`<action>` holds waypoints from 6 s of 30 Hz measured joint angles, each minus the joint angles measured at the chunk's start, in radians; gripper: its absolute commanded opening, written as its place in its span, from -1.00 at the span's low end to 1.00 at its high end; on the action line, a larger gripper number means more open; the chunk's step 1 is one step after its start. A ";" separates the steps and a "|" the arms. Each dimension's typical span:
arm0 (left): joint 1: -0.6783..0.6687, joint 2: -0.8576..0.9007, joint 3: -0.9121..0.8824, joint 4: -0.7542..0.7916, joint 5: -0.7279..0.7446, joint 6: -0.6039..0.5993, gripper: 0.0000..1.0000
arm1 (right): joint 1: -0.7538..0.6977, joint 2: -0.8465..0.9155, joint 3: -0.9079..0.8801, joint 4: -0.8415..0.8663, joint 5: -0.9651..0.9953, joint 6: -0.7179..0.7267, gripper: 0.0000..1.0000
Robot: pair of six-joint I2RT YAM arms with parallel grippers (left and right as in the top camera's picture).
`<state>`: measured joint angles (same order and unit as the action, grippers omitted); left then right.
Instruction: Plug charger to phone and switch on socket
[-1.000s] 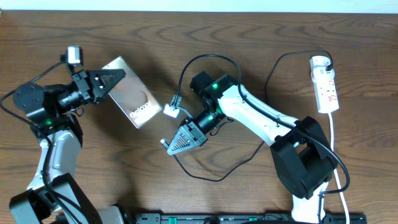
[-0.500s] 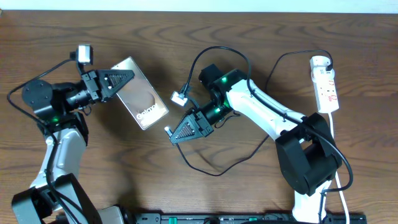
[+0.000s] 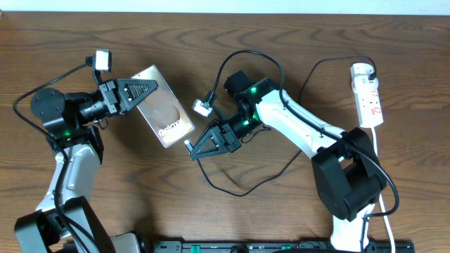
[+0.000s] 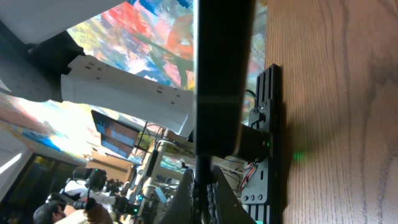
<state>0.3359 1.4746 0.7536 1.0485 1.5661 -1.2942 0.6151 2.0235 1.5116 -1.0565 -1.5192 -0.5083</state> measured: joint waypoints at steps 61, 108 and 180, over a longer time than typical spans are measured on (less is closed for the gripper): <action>0.000 0.000 0.000 0.000 -0.045 0.003 -0.85 | 0.002 0.000 0.000 0.191 -0.011 0.108 -0.98; 0.001 0.000 0.000 0.000 -0.046 -0.010 -0.85 | 0.002 0.000 0.000 0.251 -0.011 0.161 -0.98; 0.003 0.000 0.000 0.000 -0.044 0.009 -0.85 | -0.030 0.000 0.000 0.265 -0.011 0.184 -0.98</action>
<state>0.3393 1.4746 0.7532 1.0485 1.5219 -1.2850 0.5854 2.0235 1.5116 -0.7918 -1.5299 -0.3241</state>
